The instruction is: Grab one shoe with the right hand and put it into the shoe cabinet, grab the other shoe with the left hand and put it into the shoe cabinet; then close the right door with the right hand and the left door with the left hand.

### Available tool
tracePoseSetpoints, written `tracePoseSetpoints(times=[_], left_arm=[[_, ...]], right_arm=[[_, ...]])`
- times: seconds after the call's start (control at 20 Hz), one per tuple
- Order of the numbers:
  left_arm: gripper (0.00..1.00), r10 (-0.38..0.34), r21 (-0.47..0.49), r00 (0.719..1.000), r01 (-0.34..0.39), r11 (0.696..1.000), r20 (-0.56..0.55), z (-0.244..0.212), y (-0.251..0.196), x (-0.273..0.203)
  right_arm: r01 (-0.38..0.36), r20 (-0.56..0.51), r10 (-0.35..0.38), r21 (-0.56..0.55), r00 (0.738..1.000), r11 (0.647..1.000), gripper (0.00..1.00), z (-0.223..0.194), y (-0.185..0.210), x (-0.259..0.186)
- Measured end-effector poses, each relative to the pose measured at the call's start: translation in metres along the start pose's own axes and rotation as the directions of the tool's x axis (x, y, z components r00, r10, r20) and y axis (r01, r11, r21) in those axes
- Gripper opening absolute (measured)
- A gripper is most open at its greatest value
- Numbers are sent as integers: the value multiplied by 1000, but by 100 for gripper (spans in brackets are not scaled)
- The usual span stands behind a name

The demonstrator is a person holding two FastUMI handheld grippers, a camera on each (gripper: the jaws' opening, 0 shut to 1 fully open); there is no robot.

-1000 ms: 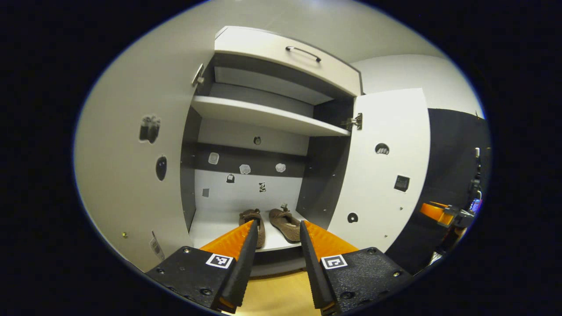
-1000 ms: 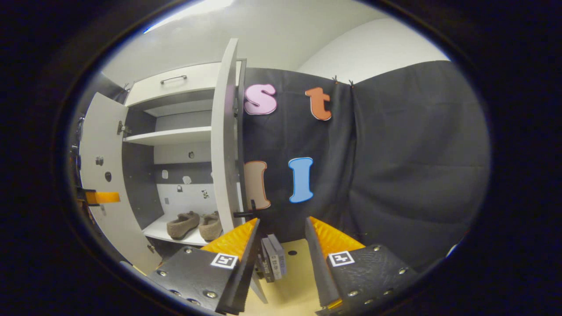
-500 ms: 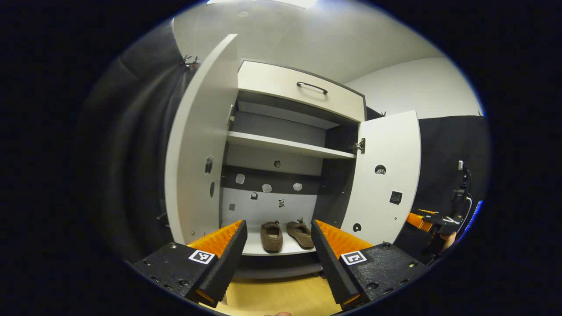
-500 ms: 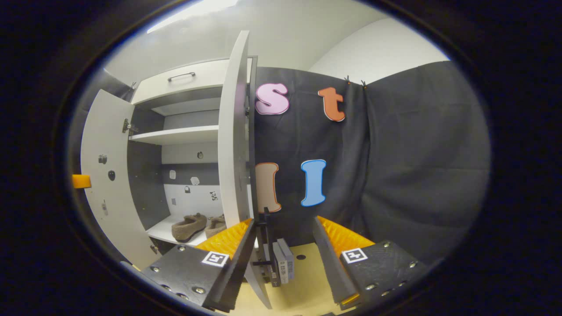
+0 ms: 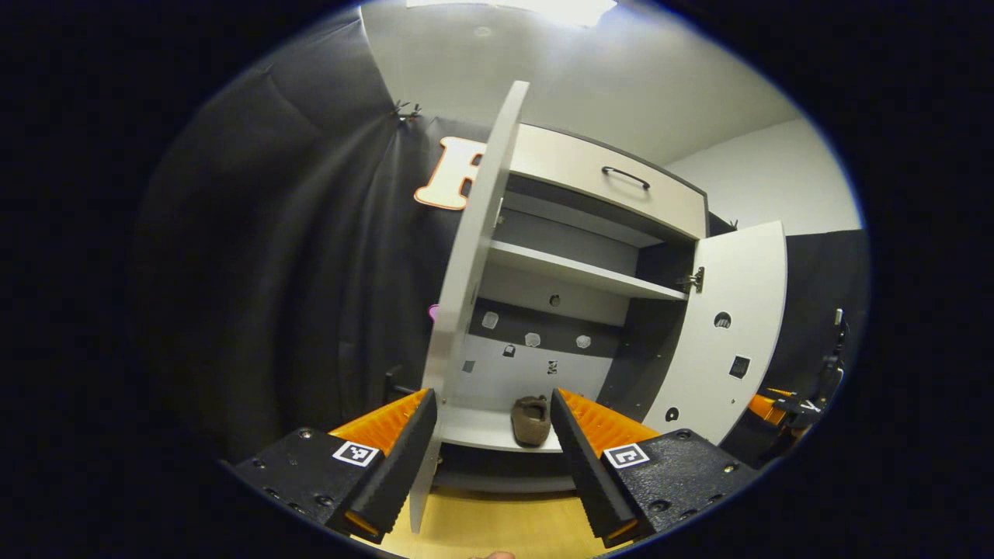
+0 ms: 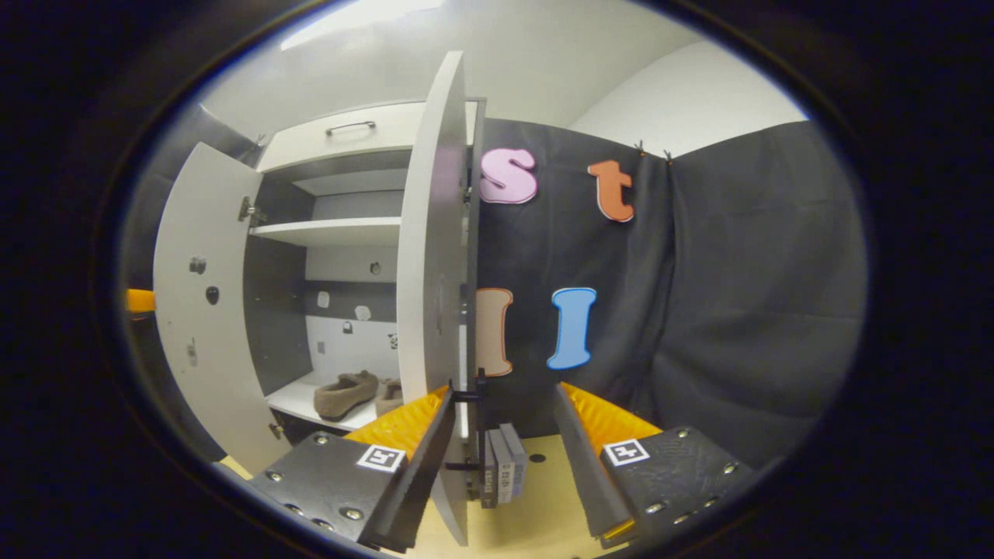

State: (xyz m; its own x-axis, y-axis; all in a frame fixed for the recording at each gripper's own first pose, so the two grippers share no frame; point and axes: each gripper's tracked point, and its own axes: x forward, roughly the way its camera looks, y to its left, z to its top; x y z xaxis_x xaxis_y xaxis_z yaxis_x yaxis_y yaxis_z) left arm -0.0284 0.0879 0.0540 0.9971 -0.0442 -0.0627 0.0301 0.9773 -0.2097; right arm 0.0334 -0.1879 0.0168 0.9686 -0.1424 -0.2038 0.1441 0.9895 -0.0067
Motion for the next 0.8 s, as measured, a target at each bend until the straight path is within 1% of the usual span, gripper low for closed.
tracePoseSetpoints(times=[0.05, 0.1, 0.15, 0.2, 0.35, 0.5, 0.6, 0.7, 0.8], left_arm=[[90, 16, -3, 1000, -16, 1000, 2, -1, 4, -3], [90, 30, -4, 1000, -30, 1000, 4, 0, 8, -6], [90, 42, -6, 999, -42, 999, 6, -1, 12, -7], [90, 49, -9, 999, -49, 999, 4, -2, 14, -9], [90, 70, -15, 998, -70, 997, -9, -9, 20, -13], [90, 97, -21, 995, -97, 995, -15, -12, 32, -19], [90, 119, -26, 993, -119, 993, -14, -11, 41, -26], [90, 144, -31, 990, -144, 989, -10, -12, 51, -34], [90, 168, -35, 986, -168, 985, -3, -11, 60, -39]], right_arm=[[-31, -1, 31, 2, 1000, 1000, 84, 0, 10, 2], [-62, -3, 62, 5, 998, 998, 78, 0, 21, 4], [-93, -4, 93, 5, 996, 996, 84, -1, 33, 6], [-124, -5, 124, 7, 992, 992, 78, 0, 42, 11], [-207, -13, 207, 17, 978, 978, 78, -3, 78, 18], [-257, -26, 257, 11, 966, 966, 78, -5, 100, 33], [-290, -33, 291, 27, 956, 957, 78, -8, 117, 39], [-295, -51, 295, 21, 954, 955, 79, -13, 125, 49], [-315, -48, 317, 39, 947, 948, 80, -13, 137, 58]])
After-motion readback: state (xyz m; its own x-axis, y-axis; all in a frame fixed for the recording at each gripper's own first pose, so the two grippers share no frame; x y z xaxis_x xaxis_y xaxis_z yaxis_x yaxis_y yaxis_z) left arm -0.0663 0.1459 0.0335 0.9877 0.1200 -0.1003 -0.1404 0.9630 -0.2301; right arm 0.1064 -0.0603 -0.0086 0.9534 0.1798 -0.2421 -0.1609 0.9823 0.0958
